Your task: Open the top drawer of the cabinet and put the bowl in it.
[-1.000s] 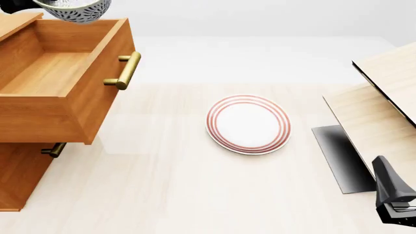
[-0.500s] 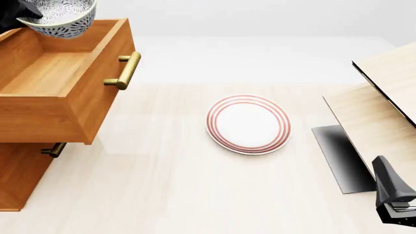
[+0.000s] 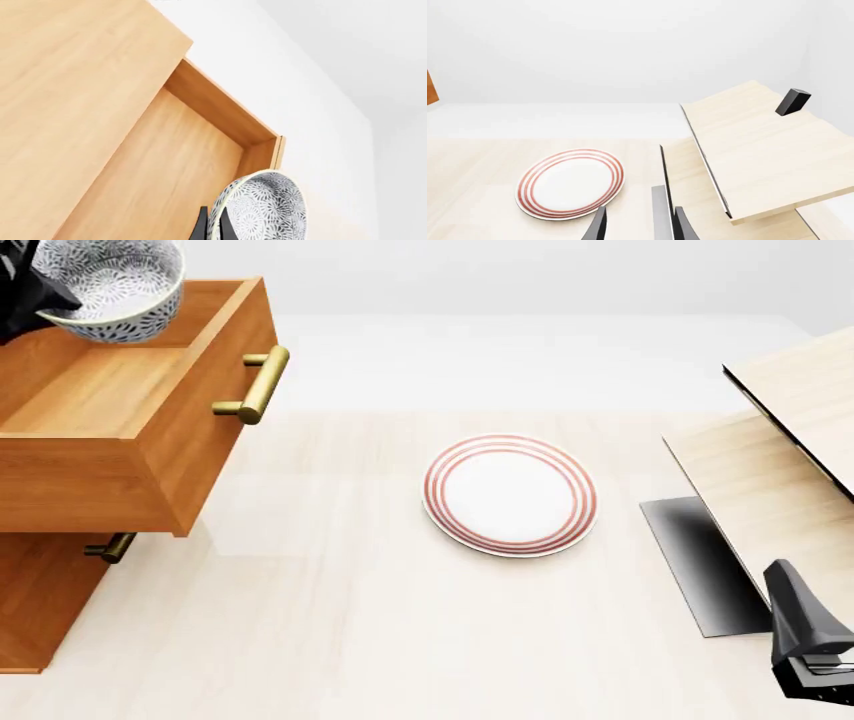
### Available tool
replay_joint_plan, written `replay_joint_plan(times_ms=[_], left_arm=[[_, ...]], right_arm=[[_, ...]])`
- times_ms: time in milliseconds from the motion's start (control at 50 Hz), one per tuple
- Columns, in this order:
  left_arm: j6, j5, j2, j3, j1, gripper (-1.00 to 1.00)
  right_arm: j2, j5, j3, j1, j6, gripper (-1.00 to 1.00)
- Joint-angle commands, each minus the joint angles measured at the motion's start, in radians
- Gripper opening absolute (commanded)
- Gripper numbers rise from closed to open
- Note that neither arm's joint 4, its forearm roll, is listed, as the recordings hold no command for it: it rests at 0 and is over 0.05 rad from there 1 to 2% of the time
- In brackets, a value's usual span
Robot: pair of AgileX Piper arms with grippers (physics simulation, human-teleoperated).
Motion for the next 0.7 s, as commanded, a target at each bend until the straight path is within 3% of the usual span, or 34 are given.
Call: replay_joint_plan(times_ms=[20,300,700], left_arm=[[-0.003,-0.036,0.007,0.024,0.025,-1.0],[-0.028,-0.086,0.021,0.07,0.038,-1.0],[-0.02,-0.086,0.056,0.053,0.043,-1.0]], right_arm=[[-0.008,0.007,0.001,0.0,0.0,1.0],[-0.008,0.007,0.001,0.0,0.0,1.0],[-0.008,0.007,0.001,0.0,0.0,1.0]])
